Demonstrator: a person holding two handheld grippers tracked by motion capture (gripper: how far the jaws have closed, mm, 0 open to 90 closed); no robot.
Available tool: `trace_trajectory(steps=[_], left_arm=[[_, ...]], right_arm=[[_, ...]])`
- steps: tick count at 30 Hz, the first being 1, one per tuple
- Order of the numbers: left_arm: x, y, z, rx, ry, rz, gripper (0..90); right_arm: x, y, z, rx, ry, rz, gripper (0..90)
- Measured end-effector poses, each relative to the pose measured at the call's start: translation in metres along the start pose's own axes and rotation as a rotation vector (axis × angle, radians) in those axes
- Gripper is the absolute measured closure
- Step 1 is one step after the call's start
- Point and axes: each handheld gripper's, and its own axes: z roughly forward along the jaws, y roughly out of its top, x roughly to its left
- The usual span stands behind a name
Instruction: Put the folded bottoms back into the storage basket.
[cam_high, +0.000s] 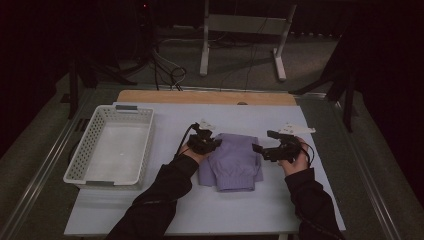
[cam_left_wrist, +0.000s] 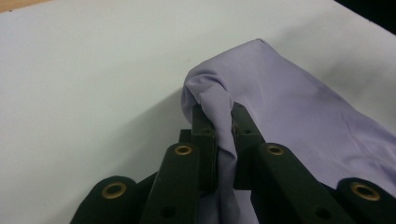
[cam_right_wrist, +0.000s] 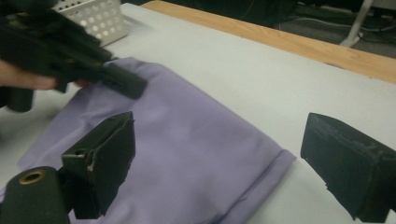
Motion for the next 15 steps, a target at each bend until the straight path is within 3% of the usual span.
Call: trace_trajectory(steps=[4,9,15], left_arm=[[-0.003,-0.001,0.0,0.0,0.013,0.026,84.1],[-0.002,-0.001,0.001,-0.011,-0.01,0.022,84.0],[-0.002,-0.001,0.002,-0.007,-0.012,0.021,84.0]], right_arm=[[-0.012,-0.003,0.012,0.01,-0.035,0.021,9.9],[-0.03,-0.012,0.034,0.1,-0.039,0.044,9.9],[-0.04,-0.016,0.057,0.208,-0.058,-0.065,13.8]])
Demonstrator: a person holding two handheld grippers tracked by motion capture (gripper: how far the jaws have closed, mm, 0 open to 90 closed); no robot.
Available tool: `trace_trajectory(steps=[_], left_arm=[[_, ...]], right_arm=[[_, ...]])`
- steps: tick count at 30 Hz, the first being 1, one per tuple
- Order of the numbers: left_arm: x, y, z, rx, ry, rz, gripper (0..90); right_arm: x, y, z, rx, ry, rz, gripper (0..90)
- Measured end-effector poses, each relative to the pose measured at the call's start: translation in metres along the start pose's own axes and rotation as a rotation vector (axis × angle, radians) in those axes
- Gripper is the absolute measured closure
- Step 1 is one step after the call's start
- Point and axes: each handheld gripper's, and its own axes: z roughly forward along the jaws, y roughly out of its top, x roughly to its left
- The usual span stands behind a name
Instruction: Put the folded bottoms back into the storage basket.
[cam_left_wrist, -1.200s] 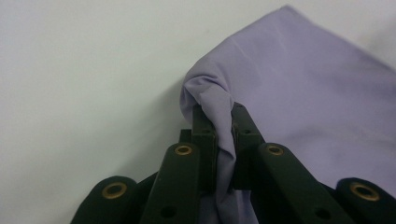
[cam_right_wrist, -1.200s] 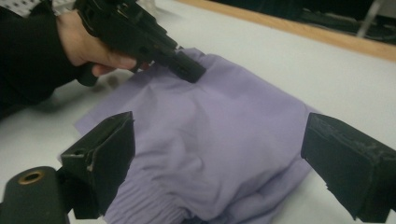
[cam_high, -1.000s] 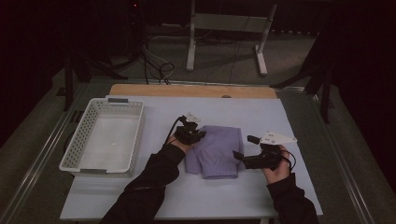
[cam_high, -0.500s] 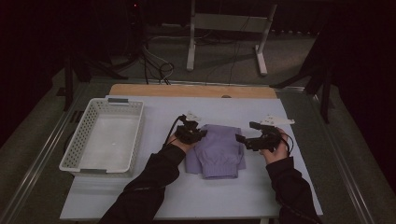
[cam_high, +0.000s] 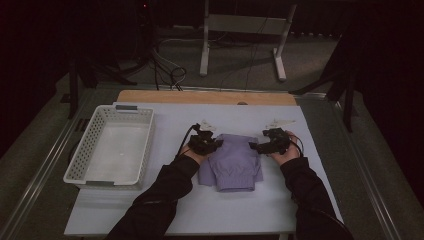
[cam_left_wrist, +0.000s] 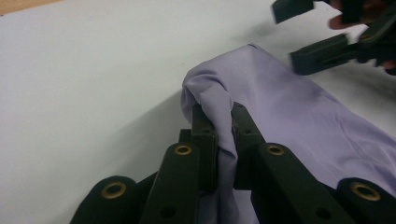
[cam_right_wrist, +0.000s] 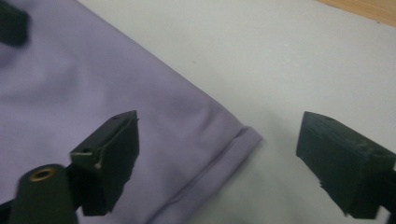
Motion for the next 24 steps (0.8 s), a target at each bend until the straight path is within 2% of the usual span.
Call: trace_trajectory(steps=[2,4,5,7,10,15,17,19,24], left_arm=[[0.0,0.0,0.0,-0.002,-0.002,0.0,84.0],[-0.001,0.0,-0.001,-0.006,-0.004,0.0,84.0],[-0.001,0.001,-0.001,-0.005,-0.008,-0.001,84.0],[0.0,0.0,-0.001,-0.006,-0.011,-0.002,84.0],[0.001,-0.001,0.001,0.003,-0.012,-0.003,84.0],[0.002,-0.002,0.001,0.007,-0.014,-0.006,84.0],[0.003,-0.001,0.001,0.01,-0.013,-0.004,84.0],[0.003,-0.002,0.001,0.01,-0.014,-0.008,84.0],[0.002,-0.002,0.002,0.013,-0.013,-0.001,84.0]], right_arm=[[-0.002,0.0,0.007,0.042,0.006,-0.018,15.7],[-0.005,-0.001,0.015,0.083,0.026,0.012,16.9],[-0.005,-0.001,0.018,0.09,0.028,0.019,16.9],[-0.005,-0.002,0.022,0.105,0.029,-0.001,16.9],[-0.002,-0.002,0.026,0.094,0.035,-0.026,16.9],[0.001,-0.001,0.029,0.072,0.048,-0.016,23.8],[0.0,-0.001,0.027,0.075,0.039,-0.005,30.9],[0.001,-0.001,0.025,0.075,0.056,-0.005,40.2],[0.003,0.0,0.023,0.078,0.099,-0.005,53.8]])
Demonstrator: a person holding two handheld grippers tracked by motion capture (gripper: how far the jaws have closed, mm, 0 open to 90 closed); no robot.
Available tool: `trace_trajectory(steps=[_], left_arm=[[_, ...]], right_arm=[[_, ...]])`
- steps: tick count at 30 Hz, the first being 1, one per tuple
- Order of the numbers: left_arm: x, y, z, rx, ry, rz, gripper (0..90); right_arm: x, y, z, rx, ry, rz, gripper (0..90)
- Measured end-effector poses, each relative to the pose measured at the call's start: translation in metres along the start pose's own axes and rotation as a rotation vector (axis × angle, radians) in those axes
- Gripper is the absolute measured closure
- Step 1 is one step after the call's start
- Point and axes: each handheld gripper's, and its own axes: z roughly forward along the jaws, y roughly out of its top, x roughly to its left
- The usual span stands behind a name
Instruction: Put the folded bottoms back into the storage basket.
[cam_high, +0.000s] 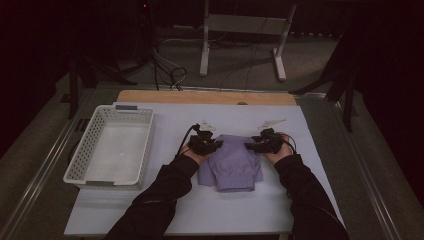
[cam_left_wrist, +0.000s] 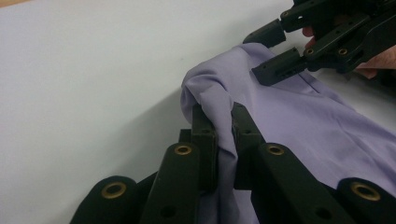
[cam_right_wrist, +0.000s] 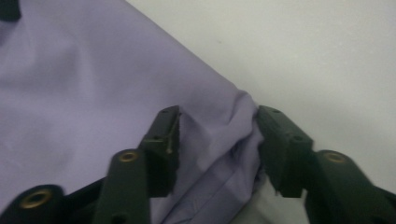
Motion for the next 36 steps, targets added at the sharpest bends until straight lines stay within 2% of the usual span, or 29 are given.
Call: trace_trajectory(steps=[4,9,14,18,23,27,32,36], left_arm=[[0.0,-0.001,0.0,0.003,0.0,0.002,84.0],[0.001,-0.001,0.0,0.002,0.002,-0.001,84.0],[0.0,-0.001,0.0,0.002,0.0,-0.004,84.0],[-0.001,-0.001,0.0,0.003,-0.002,0.004,84.1],[-0.002,0.0,-0.004,-0.002,0.003,0.012,84.4],[-0.004,0.002,-0.009,-0.028,-0.004,0.0,84.7],[-0.01,0.006,-0.017,-0.053,-0.01,0.012,84.8],[-0.014,0.01,-0.024,-0.058,-0.016,0.035,84.8]], right_arm=[[0.004,-0.001,-0.001,-0.01,0.029,0.0,56.0],[0.009,-0.002,0.001,-0.017,0.062,-0.015,62.8],[0.016,0.0,0.001,-0.008,-0.018,-0.027,73.8],[0.022,0.001,0.001,-0.002,-0.058,-0.024,82.2],[0.021,-0.002,-0.004,-0.038,-0.032,0.059,83.6],[0.023,0.001,-0.016,-0.068,-0.04,0.054,83.8],[0.027,0.004,-0.031,-0.116,-0.038,0.067,83.9],[0.03,0.005,-0.04,-0.126,-0.036,0.073,83.9]])
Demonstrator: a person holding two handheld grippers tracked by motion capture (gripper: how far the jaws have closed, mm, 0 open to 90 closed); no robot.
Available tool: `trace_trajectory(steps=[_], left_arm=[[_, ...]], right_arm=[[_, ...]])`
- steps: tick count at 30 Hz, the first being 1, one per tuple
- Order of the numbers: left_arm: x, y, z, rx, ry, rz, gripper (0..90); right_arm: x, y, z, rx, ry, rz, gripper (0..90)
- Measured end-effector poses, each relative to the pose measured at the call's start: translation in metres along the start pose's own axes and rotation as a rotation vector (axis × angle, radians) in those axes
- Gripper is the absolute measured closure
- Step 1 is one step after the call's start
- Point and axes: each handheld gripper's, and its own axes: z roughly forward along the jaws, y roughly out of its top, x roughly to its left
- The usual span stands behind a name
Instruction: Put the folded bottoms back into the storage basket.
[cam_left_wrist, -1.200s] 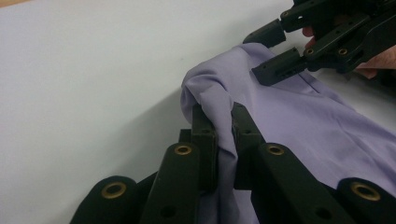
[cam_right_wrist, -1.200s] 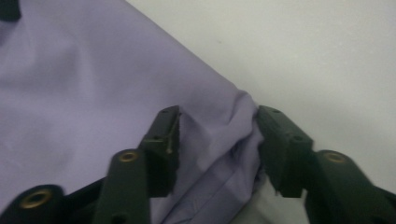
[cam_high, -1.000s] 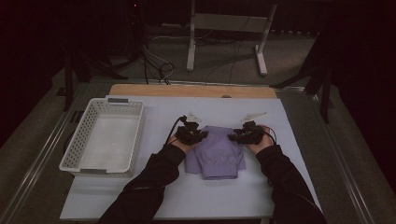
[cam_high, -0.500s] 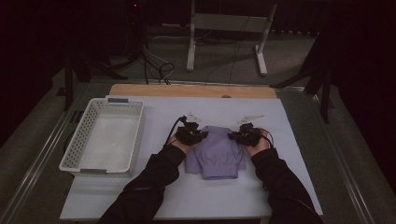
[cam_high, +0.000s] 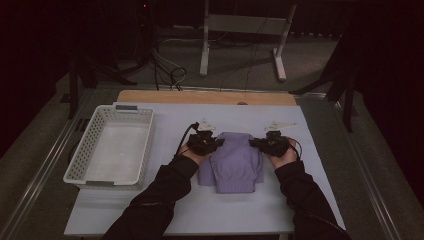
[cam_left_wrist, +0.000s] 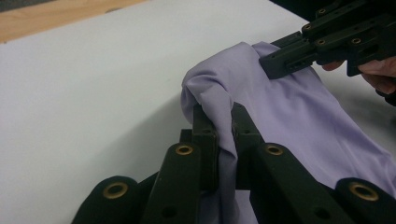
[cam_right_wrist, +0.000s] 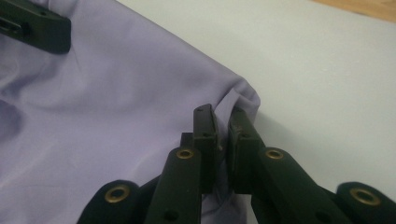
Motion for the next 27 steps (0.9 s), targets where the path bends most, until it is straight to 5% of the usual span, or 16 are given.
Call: trace_trajectory(steps=[27], left_arm=[[-0.029,0.035,-0.045,-0.102,-0.051,0.097,84.8]], right_arm=[[0.029,0.027,-0.068,-0.153,-0.064,-0.024,83.9]])
